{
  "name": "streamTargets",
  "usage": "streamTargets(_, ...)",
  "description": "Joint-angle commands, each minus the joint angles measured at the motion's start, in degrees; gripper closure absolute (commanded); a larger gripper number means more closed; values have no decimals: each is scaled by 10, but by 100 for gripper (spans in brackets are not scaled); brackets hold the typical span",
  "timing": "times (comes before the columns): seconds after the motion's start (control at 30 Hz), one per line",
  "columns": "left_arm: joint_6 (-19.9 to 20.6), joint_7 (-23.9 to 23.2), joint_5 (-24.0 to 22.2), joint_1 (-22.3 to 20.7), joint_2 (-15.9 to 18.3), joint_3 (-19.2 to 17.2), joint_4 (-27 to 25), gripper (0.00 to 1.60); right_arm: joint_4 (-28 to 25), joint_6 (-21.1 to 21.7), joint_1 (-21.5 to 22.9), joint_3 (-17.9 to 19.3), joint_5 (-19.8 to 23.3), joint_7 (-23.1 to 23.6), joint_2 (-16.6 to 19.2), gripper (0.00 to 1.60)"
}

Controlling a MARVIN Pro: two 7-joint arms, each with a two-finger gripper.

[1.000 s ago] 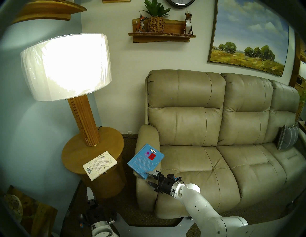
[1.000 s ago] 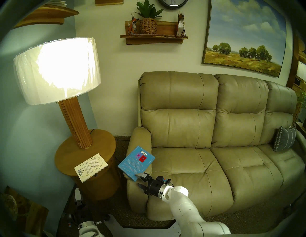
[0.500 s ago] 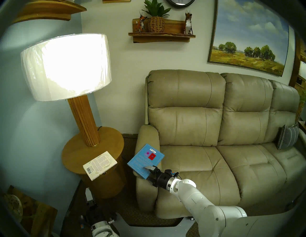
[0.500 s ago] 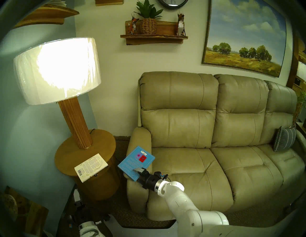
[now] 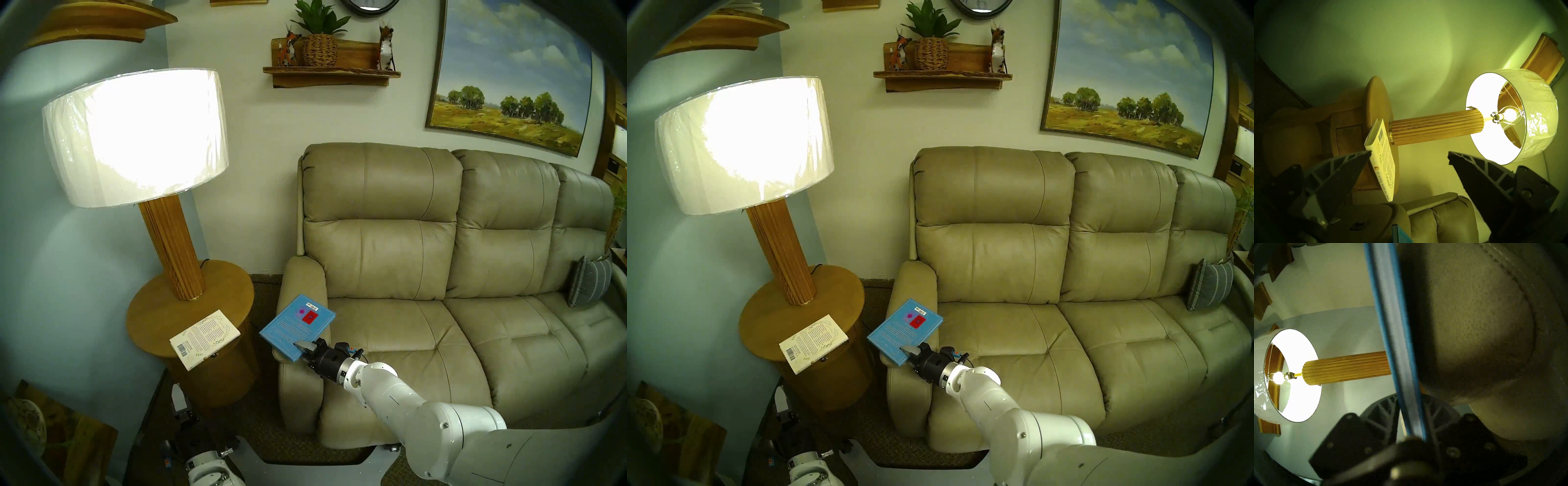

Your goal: Move books from sofa to side table

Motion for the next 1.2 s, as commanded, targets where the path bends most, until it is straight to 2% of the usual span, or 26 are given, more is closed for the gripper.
streamTargets(0.0,13,-16,8,7,6,4,0,0,-26,3,1,-25,-14,56,26,160)
streamTargets(0.03,13,-16,8,7,6,4,0,0,-26,3,1,-25,-14,56,26,160)
streamTargets(0.1,21,-19,9,1,-4,10,10,0,-36,6,-8,-28,-15,94,38,160)
streamTargets(0.23,29,-28,11,-6,-17,18,24,0,-43,13,-15,-33,-14,118,40,160)
streamTargets(0.27,36,-35,15,-13,-18,25,35,0,-45,19,-18,-40,-18,136,38,160)
streamTargets(0.33,42,-39,17,-18,-18,27,41,0,-48,24,-18,-45,-19,137,35,160)
streamTargets(0.4,44,-49,24,-33,-27,32,57,0,-47,26,-19,-63,-33,164,27,160)
streamTargets(0.53,50,-55,30,-48,-32,40,67,0,-46,28,-21,-76,-44,187,21,160)
streamTargets(1.0,69,-27,49,-149,-55,105,136,0,-67,30,-48,-137,-101,279,8,160)
streamTargets(1.17,71,-11,47,-181,-68,121,150,0,-78,30,-57,-146,-111,290,8,160)
